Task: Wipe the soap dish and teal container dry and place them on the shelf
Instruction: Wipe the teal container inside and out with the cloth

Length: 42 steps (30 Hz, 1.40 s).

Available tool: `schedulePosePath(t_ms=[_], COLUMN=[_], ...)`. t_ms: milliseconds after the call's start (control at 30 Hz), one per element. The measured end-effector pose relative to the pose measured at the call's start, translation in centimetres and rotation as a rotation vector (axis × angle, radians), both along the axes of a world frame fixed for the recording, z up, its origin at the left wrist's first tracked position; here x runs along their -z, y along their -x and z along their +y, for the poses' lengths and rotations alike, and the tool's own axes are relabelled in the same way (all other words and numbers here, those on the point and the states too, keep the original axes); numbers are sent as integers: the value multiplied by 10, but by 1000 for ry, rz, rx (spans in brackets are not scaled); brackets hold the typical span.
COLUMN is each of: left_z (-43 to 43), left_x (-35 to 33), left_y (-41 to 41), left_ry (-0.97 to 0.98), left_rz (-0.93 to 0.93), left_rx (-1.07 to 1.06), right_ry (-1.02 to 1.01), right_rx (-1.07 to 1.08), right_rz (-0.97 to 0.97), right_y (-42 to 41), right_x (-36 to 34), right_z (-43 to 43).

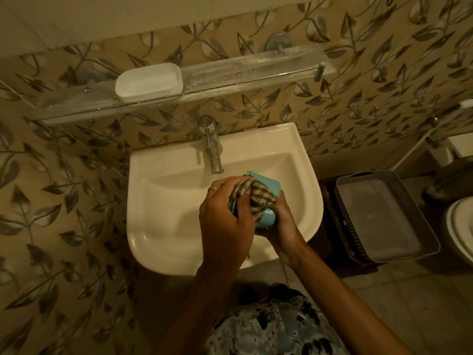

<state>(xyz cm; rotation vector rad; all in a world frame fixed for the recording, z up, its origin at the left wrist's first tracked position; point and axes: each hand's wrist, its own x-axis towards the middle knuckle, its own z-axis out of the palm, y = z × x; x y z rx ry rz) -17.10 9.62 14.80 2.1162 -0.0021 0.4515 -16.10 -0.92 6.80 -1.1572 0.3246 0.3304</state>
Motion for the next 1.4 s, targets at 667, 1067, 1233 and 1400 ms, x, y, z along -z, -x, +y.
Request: schedulePosePath(t_ms=[667,1067,1233,1400], left_z=[30,34,27,19], left_x=[10,32,44,52], left_y=[-63,-75,-61,-50], left_ry=[232,511,506,495], left_rz=[727,894,788,691], left_rx=[74,87,75,25], right_ry=[516,-118,-571,-634], right_rx=[-317,-212,209,316], right_rz=[-600,-444,-206,-231], right_y=[10,18,15,10], right_x=[-20,4,1,-3], right_z=[-30,-28,-15,-5])
